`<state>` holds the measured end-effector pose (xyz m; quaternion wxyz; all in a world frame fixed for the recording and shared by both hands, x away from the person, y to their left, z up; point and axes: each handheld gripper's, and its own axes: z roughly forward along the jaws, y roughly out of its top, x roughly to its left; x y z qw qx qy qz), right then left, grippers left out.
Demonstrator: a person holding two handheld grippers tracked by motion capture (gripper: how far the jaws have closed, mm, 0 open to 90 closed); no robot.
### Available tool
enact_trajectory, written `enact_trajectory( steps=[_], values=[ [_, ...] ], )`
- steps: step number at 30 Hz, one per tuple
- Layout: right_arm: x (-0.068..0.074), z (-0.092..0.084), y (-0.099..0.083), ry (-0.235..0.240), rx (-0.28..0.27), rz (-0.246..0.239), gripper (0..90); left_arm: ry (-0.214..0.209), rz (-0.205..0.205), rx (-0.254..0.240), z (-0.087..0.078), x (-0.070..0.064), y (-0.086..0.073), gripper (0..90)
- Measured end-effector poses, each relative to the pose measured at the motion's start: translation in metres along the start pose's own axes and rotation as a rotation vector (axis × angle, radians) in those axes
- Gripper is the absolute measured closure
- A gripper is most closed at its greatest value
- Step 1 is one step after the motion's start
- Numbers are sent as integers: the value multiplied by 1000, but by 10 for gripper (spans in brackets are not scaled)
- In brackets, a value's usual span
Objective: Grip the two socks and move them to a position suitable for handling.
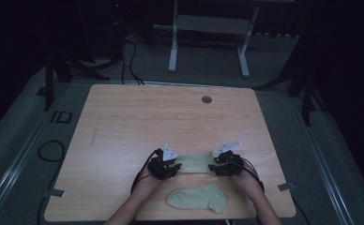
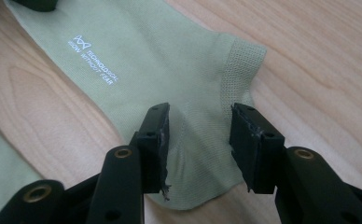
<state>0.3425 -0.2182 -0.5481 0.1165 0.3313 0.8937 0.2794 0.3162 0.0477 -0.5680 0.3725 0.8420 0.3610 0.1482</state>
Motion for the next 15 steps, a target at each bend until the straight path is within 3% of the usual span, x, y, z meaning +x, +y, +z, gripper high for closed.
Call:
enact_trajectory(
  steps=[6,15],
  values=[
    [-11,11,13,-3,-20,-6,571,11,-10,-4,3,9,2,629],
    [-11,13,18,-8,-16,-20,543,-5,-24,-7,5,12,6,589]
  ],
)
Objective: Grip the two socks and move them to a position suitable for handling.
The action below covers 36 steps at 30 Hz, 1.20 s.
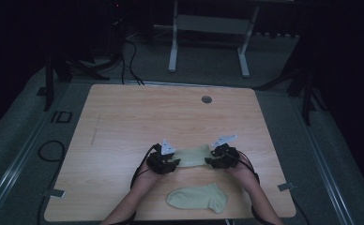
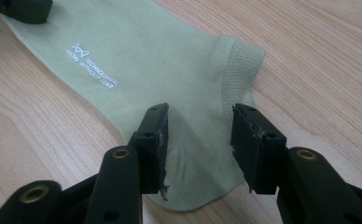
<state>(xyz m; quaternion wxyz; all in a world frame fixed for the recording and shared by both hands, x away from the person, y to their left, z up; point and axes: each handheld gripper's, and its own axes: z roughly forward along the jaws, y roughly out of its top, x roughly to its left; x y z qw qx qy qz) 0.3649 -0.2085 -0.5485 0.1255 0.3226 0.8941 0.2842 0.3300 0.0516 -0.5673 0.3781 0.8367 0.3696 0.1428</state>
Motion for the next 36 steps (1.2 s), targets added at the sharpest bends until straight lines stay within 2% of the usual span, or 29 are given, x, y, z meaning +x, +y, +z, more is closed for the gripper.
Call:
enact_trajectory(
  steps=[2,4,5,6,8,10,12,15,17,19,22,25,27,30,31,34,36],
  values=[
    [0,-1,0,13,-3,3,518,-7,-15,-2,-1,0,1,549],
    [0,-3,1,16,-8,7,514,-17,-59,-8,-5,0,3,506],
    [1,-5,2,21,-11,9,512,-19,-65,-12,-8,0,4,488],
    [2,-7,3,19,-15,8,511,-19,-56,-9,-11,0,6,459],
    [4,-11,4,34,-26,13,499,-23,-41,-13,-16,-2,9,456],
    [7,-14,5,38,-32,11,481,-42,-39,-23,-22,-3,11,431],
    [10,-18,6,40,-42,9,443,-67,-33,-16,-25,-4,12,405],
    [14,-21,6,50,-45,-4,401,-73,-12,10,-27,-8,12,368],
    [18,-24,7,40,-53,-5,349,-65,-10,17,-30,-11,12,310],
    [19,-28,7,58,-57,10,312,-68,-7,17,-33,-12,10,260],
    [20,-32,4,57,-62,14,306,-58,-5,25,-38,-12,7,202],
    [19,-37,-1,98,-48,33,285,-57,-16,27,-45,-10,3,198],
    [19,-39,-2,93,-56,33,285,-62,-20,30,-48,-9,1,199],
    [18,-52,-9,93,-109,54,290,-72,-13,27,-57,-12,-2,200],
    [18,-53,-9,85,-109,62,291,-66,-10,27,-58,-14,-3,201],
    [15,-58,-10,119,-126,102,328,-78,-7,27,-61,-17,-4,201],
    [18,-61,-11,121,-133,101,386,-87,-7,24,-62,-18,-6,201]
  ],
)
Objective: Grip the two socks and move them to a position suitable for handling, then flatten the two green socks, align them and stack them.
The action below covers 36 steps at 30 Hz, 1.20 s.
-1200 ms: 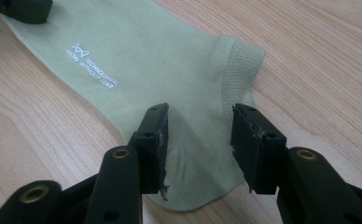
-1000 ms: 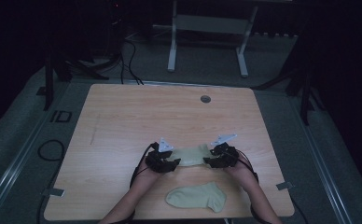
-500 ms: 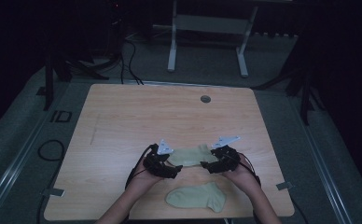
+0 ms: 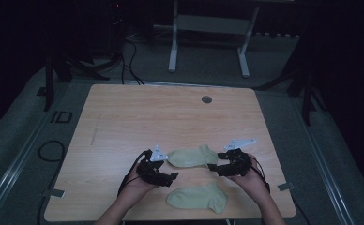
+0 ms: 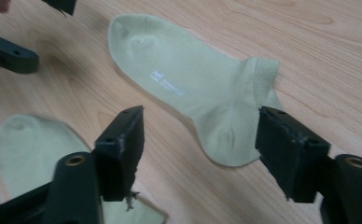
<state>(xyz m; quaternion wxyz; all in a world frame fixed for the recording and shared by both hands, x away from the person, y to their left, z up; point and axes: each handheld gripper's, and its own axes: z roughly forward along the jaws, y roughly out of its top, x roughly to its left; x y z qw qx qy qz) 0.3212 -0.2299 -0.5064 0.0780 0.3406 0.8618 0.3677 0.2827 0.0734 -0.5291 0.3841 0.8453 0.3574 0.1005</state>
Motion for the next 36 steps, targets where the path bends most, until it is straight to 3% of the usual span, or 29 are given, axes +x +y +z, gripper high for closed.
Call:
enact_trajectory(
  steps=[5,10,18,27,29,34,36],
  values=[
    [6,-5,-2,-23,-13,-20,416,-1,-7,2,-2,-1,-1,207],
    [4,-6,-6,-24,-11,1,398,6,-2,10,-3,0,-4,206],
    [6,-10,-18,-32,-21,11,391,-1,-36,3,-17,3,-15,206],
    [12,-24,-41,-30,4,23,442,-28,-41,21,-29,-12,-29,207],
    [14,-28,-48,-21,17,25,521,-40,-38,31,-29,-18,-34,213],
    [20,-32,-68,-30,30,39,561,-48,-45,60,-24,-26,-41,241],
    [22,-32,-74,-28,36,46,561,-55,-28,69,-22,-30,-45,283]
  ],
)
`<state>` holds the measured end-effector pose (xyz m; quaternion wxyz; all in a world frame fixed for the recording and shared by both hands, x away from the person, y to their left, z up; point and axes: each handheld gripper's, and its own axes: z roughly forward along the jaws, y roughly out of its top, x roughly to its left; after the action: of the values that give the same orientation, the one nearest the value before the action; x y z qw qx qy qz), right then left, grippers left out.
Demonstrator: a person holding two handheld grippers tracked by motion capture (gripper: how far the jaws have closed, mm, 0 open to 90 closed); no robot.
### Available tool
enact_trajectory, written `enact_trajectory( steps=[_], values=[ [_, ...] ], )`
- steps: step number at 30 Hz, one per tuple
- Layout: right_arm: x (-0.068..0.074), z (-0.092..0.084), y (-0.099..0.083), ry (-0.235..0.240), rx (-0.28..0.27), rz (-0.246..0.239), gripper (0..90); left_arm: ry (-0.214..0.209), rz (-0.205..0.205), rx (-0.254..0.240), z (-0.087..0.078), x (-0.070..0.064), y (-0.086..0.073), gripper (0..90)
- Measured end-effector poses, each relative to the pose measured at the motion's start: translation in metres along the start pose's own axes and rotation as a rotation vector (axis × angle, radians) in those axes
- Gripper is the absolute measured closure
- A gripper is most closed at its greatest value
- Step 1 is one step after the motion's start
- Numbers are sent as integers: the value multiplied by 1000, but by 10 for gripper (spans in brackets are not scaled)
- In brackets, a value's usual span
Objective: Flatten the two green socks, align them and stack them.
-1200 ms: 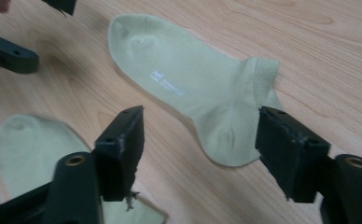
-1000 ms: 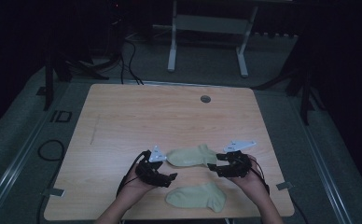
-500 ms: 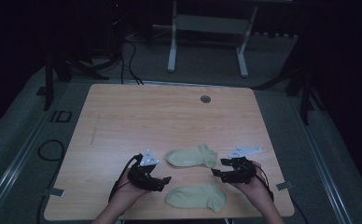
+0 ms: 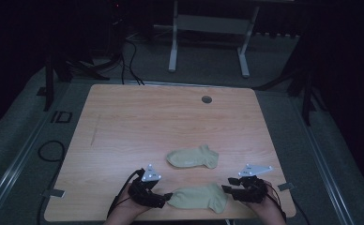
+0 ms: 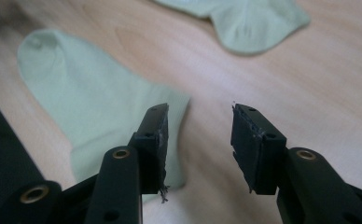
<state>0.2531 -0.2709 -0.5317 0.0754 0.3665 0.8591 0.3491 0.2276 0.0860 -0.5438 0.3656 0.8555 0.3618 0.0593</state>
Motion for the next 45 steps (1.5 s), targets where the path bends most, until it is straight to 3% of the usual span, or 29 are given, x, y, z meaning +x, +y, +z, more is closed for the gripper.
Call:
enact_trajectory(
  steps=[7,15,20,27,30,36,45],
  values=[
    [8,12,-15,-3,39,7,547,-29,53,39,12,-8,-8,408],
    [21,18,-15,-57,65,-48,563,-30,49,40,21,-12,-5,541],
    [26,18,-16,-86,73,-93,653,-22,59,27,23,-13,-6,655],
    [32,19,-16,-73,75,-103,817,-35,71,30,26,-17,-5,844],
    [34,19,-16,-78,74,-99,832,-29,66,29,26,-19,-4,865],
    [30,15,-14,-36,79,-53,839,-19,48,-8,18,-16,-1,870],
    [31,-1,6,-38,17,-73,842,11,57,-37,0,-12,13,871]
  ],
)
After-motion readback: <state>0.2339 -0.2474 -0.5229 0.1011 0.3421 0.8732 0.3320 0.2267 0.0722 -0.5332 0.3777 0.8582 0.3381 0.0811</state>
